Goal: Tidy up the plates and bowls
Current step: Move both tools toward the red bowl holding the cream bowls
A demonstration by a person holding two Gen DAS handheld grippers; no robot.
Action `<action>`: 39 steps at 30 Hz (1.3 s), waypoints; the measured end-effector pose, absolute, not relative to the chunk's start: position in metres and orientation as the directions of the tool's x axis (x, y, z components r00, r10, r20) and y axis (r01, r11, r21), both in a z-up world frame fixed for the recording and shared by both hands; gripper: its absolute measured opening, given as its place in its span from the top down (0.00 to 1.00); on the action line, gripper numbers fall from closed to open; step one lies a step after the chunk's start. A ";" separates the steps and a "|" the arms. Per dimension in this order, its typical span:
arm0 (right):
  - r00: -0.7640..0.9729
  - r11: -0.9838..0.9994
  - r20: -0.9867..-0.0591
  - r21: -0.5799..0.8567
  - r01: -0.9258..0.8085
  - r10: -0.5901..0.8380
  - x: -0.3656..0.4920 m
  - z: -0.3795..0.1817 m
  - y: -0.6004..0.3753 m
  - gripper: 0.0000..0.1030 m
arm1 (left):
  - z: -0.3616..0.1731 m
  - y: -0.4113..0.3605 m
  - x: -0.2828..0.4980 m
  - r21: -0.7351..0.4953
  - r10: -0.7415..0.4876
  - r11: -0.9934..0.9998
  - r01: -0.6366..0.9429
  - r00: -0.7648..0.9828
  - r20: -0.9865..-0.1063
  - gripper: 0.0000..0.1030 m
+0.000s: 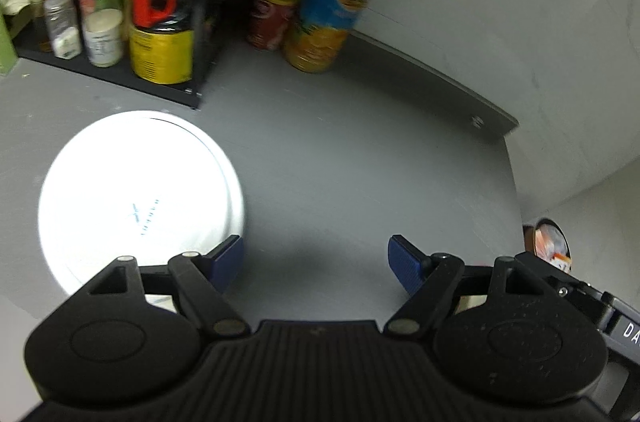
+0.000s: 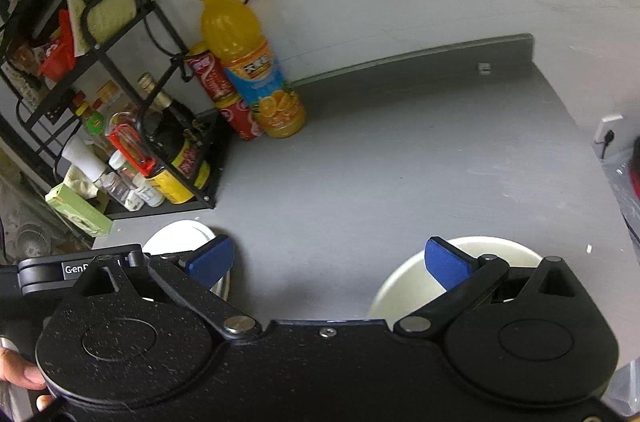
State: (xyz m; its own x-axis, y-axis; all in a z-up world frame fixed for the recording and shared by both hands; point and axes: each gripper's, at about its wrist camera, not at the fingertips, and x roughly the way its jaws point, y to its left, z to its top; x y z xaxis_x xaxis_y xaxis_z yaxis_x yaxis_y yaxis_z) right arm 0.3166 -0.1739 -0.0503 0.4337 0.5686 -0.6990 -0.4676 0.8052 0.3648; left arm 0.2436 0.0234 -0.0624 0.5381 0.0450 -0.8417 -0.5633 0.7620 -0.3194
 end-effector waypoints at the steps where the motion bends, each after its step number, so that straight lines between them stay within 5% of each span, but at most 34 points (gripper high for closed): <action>1: 0.434 0.807 -0.699 0.369 -0.461 0.568 0.317 -0.051 -0.178 0.00 | -0.063 0.020 0.246 -0.321 0.037 0.766 -0.557 0.536 -0.843 0.25; 25: 0.505 0.915 -0.763 0.354 -0.195 0.403 0.332 -0.082 -0.280 0.03 | -0.087 -0.070 0.326 -0.353 -0.173 0.873 -0.338 0.462 -0.870 0.25; 39: 0.424 0.920 -0.823 0.386 -0.070 0.378 0.328 -0.123 -0.303 0.16 | -0.121 -0.094 0.351 -0.329 -0.236 0.909 -0.258 0.333 -0.913 0.27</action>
State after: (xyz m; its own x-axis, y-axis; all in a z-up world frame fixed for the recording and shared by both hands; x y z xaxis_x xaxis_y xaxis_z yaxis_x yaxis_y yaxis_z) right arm 0.3283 -0.3033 -0.1234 0.4238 0.3779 -0.8232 -0.0699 0.9198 0.3862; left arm 0.3508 -0.0937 -0.1212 0.3326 -0.2360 -0.9131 -0.2576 0.9086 -0.3287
